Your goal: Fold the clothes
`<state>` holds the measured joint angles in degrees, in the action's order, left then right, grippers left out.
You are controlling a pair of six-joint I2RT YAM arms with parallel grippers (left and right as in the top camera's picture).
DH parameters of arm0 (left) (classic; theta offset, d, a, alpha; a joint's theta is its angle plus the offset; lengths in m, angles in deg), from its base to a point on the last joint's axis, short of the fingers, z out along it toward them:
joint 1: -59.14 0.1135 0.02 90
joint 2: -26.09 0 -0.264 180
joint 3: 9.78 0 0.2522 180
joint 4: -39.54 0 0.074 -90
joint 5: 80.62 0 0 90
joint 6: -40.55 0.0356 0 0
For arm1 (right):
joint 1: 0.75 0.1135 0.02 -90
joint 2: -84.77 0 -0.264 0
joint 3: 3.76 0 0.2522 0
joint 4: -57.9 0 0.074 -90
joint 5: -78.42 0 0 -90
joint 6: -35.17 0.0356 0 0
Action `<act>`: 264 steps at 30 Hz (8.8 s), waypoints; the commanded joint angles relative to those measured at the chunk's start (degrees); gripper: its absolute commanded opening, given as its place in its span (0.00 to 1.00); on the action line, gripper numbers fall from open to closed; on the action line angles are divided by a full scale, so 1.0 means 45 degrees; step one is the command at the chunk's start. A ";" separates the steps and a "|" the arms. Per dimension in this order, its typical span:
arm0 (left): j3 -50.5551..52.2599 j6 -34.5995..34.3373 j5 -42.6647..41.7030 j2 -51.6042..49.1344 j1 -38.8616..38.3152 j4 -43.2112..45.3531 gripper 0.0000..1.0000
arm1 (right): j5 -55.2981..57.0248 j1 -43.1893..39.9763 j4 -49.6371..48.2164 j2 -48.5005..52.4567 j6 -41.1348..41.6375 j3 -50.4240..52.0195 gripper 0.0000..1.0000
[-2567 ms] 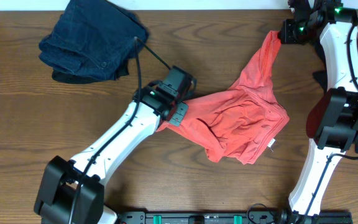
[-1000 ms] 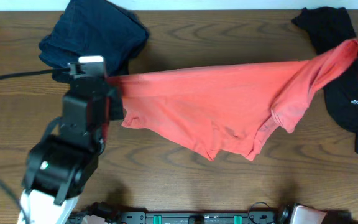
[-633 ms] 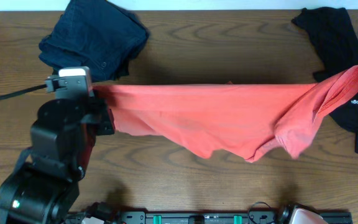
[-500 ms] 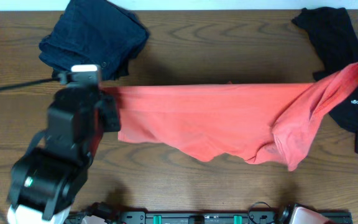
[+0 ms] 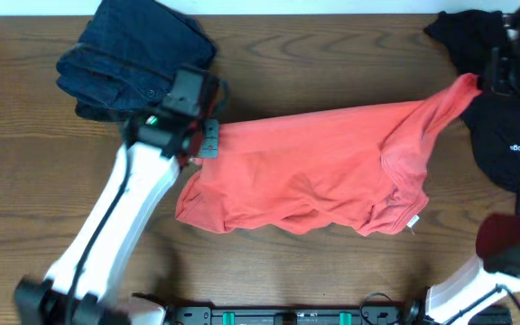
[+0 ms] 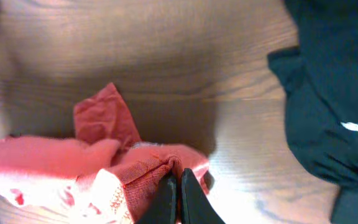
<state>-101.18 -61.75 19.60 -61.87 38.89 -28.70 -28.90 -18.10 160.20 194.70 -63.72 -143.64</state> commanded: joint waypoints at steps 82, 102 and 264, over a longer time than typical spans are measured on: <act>0.0073 0.6771 -0.1792 -0.6203 0.1166 0.6693 0.15 | 0.0219 0.1122 -0.1870 0.4551 -0.0321 -0.0029 0.01; 0.0078 0.6431 -0.1030 -0.6198 0.1166 0.6091 0.15 | 0.0219 0.1122 -0.1875 0.4551 -0.0325 -0.0029 0.02; -0.2841 0.3847 -0.0704 -0.2098 0.0908 0.2866 0.06 | -0.1069 0.2375 -0.0253 0.7718 -0.0534 -0.4512 0.36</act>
<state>-114.08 -43.69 15.79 -71.32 43.15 -15.94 -37.86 -9.27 156.76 230.11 -65.94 -164.17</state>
